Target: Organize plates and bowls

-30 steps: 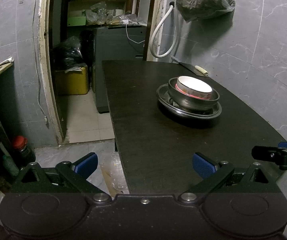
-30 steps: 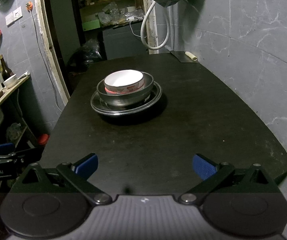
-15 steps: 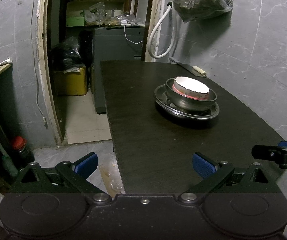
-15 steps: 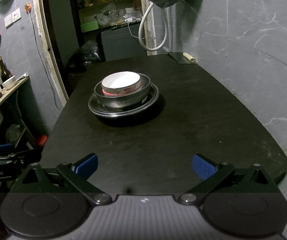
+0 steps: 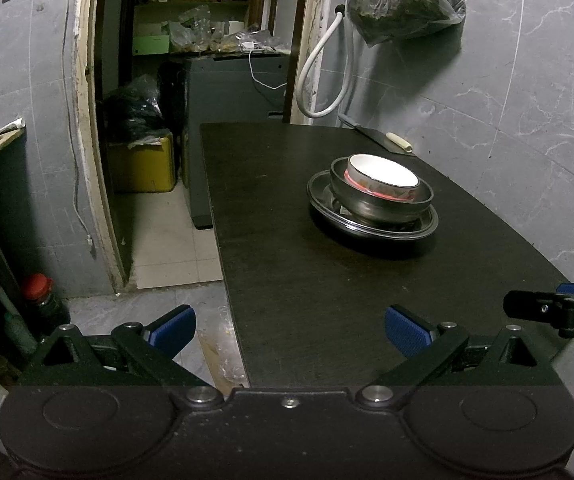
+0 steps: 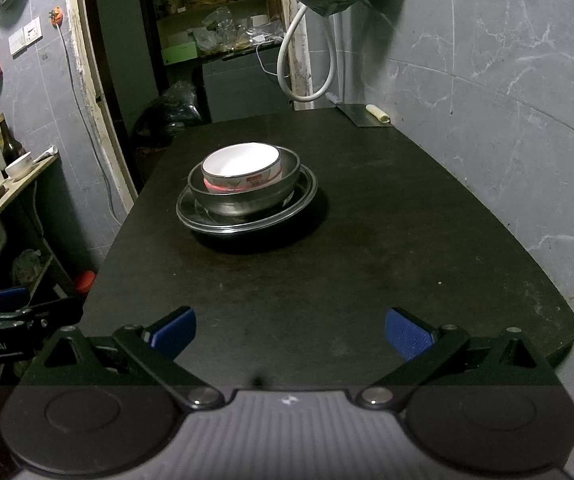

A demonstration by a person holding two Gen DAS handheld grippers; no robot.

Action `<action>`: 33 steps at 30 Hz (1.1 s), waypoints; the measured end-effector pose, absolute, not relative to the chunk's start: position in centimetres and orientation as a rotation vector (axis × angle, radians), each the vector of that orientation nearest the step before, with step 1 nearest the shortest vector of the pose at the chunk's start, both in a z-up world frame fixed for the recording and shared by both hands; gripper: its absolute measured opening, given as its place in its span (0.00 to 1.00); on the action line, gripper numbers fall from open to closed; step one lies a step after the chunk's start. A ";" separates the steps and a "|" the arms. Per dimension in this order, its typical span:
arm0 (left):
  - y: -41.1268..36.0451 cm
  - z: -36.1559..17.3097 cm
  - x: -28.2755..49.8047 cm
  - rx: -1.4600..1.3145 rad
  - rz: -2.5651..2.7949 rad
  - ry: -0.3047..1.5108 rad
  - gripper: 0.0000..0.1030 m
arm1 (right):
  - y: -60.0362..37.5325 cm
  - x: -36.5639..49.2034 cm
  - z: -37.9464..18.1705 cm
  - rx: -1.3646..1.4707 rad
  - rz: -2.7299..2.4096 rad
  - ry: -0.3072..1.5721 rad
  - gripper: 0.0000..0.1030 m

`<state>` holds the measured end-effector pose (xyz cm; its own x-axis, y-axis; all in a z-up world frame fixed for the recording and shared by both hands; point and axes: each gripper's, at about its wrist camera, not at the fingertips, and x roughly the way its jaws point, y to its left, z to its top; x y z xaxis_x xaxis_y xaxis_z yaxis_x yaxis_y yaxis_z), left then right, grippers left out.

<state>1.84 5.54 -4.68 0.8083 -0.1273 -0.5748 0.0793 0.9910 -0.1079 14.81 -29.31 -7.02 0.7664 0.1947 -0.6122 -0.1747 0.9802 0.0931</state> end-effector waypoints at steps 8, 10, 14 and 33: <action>5.4 -4.4 1.6 -0.078 -0.107 0.614 0.98 | -29.5 14.8 -7.0 0.030 0.211 0.667 1.00; 5.4 -4.3 1.6 -0.078 -0.105 0.612 0.98 | -29.5 14.8 -6.9 0.030 0.212 0.665 1.00; 5.4 -4.2 1.4 -0.078 -0.104 0.608 0.98 | -29.5 14.8 -6.9 0.029 0.215 0.663 1.00; 5.4 -4.2 1.1 -0.079 -0.110 0.603 0.98 | -29.0 14.5 -6.7 0.027 0.207 0.661 1.00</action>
